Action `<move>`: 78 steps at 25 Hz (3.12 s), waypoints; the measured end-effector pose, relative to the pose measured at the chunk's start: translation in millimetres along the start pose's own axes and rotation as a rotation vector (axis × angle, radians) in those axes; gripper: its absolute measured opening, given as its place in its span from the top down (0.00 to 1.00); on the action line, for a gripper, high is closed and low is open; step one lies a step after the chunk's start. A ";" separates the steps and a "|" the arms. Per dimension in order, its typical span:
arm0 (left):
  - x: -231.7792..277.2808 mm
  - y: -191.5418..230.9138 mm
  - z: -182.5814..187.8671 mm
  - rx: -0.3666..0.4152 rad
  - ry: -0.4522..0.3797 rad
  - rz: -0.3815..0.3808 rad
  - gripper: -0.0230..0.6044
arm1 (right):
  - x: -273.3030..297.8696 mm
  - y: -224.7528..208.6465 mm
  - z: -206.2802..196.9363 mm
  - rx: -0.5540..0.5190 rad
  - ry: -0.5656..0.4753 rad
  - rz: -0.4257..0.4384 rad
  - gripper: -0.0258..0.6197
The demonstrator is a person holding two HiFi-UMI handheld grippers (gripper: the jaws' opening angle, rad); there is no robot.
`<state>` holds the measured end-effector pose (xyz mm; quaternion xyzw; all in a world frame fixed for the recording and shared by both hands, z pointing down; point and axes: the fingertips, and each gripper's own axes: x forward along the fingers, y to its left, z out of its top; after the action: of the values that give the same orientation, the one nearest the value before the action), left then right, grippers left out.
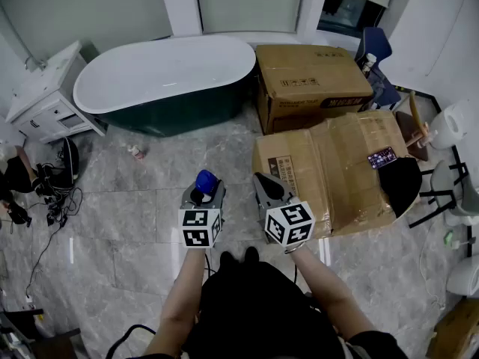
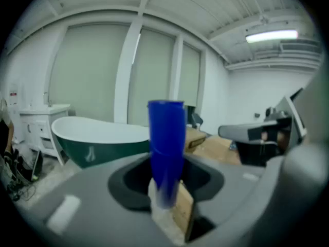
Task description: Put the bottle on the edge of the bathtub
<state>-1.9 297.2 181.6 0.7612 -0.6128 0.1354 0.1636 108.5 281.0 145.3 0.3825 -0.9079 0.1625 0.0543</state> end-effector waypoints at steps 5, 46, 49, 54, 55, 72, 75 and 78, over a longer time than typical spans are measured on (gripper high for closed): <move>7.2 -5.7 1.7 0.004 0.006 0.006 0.71 | -1.5 -8.9 3.9 0.013 -0.018 0.011 0.96; 334.3 190.7 60.8 0.053 0.138 -0.159 0.71 | 326.4 -142.1 22.1 0.175 0.092 -0.115 0.96; 370.7 195.2 47.8 0.066 0.152 -0.167 0.71 | 344.6 -164.7 5.2 0.192 0.100 -0.131 0.96; 441.5 200.6 10.0 0.113 0.152 -0.199 0.71 | 389.8 -212.2 -40.9 0.213 0.095 -0.163 0.96; 456.8 201.0 -0.9 0.118 0.153 -0.205 0.71 | 397.8 -221.9 -52.1 0.225 0.088 -0.173 0.96; 686.4 208.9 -205.8 0.203 0.113 -0.279 0.71 | 503.2 -349.8 -243.9 0.248 -0.029 -0.261 0.96; 715.0 209.5 -233.6 0.219 0.114 -0.288 0.71 | 522.3 -370.7 -261.9 0.232 -0.030 -0.255 0.96; 740.2 212.2 -253.4 0.225 0.109 -0.288 0.71 | 545.4 -393.8 -276.2 0.227 -0.007 -0.241 0.96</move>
<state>-53.5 -296.8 730.7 0.8461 -0.4686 0.2193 0.1282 -0.7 -253.0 626.7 0.4930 -0.8314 0.2551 0.0267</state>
